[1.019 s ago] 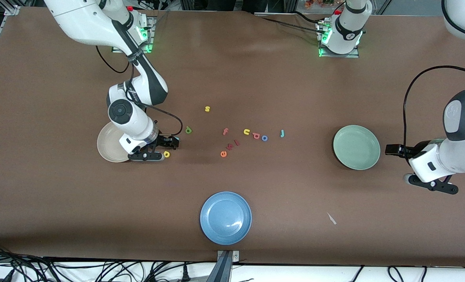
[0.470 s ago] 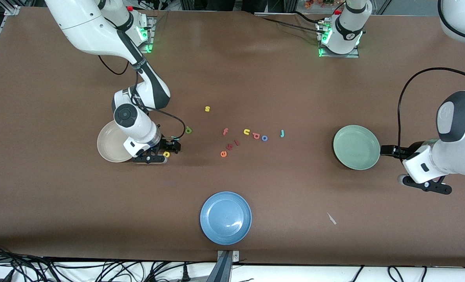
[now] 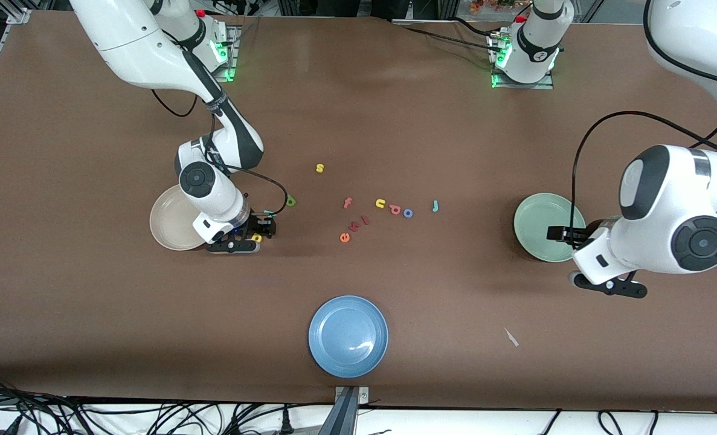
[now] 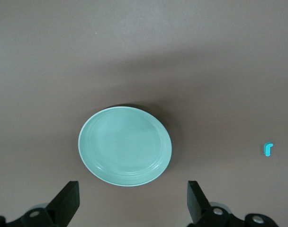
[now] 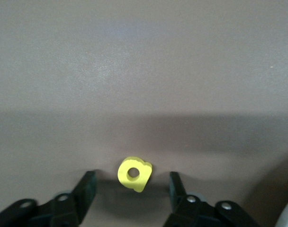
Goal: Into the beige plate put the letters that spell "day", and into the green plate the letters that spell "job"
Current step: 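Grasp the yellow a with the right gripper while the left gripper moves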
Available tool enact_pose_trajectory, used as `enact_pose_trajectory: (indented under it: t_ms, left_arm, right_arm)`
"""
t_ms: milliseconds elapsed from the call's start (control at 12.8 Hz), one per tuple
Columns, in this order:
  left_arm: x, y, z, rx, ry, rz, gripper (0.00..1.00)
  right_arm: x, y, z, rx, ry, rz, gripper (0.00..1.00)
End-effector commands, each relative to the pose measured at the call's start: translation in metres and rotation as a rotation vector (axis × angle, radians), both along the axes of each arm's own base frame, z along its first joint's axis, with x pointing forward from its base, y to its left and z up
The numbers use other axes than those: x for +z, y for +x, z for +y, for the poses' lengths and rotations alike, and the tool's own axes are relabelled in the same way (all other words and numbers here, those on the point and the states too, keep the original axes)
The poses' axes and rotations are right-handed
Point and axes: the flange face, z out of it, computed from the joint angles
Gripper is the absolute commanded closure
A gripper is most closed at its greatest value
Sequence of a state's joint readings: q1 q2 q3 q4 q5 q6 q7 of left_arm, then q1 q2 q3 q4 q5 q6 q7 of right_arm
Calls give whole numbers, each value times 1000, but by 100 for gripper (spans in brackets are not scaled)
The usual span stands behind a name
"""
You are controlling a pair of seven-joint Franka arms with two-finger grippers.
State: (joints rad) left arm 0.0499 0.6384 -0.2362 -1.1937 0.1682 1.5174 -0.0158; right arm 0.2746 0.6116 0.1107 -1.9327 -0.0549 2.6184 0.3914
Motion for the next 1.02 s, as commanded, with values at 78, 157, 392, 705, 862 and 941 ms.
enact_pose_trajectory:
  t_ms: [78, 157, 392, 705, 862, 941]
  left_arm:
    - [-10, 1, 4, 17, -1, 10, 0]
    - [-9, 1, 3, 19, 0, 8, 0]
    - [-11, -1, -14, 36, 13, 8, 0]
    - [-10, -11, -71, 101, 41, -3, 0]
    - [-20, -16, -115, 157, 7, -21, 1]
    - [-33, -22, -133, 208, -14, -17, 1]
  right_arm:
    - [-4, 4, 2, 2, -5, -12, 60]
    - [-4, 4, 2, 4, -5, -12, 60]
    - [-4, 4, 1, 7, -6, -11, 66]
    - [3, 7, -2, 20, -10, -21, 91]
    - [24, 9, -12, 53, -33, -14, 91]
    - [46, 9, -16, 73, -53, 12, 91]
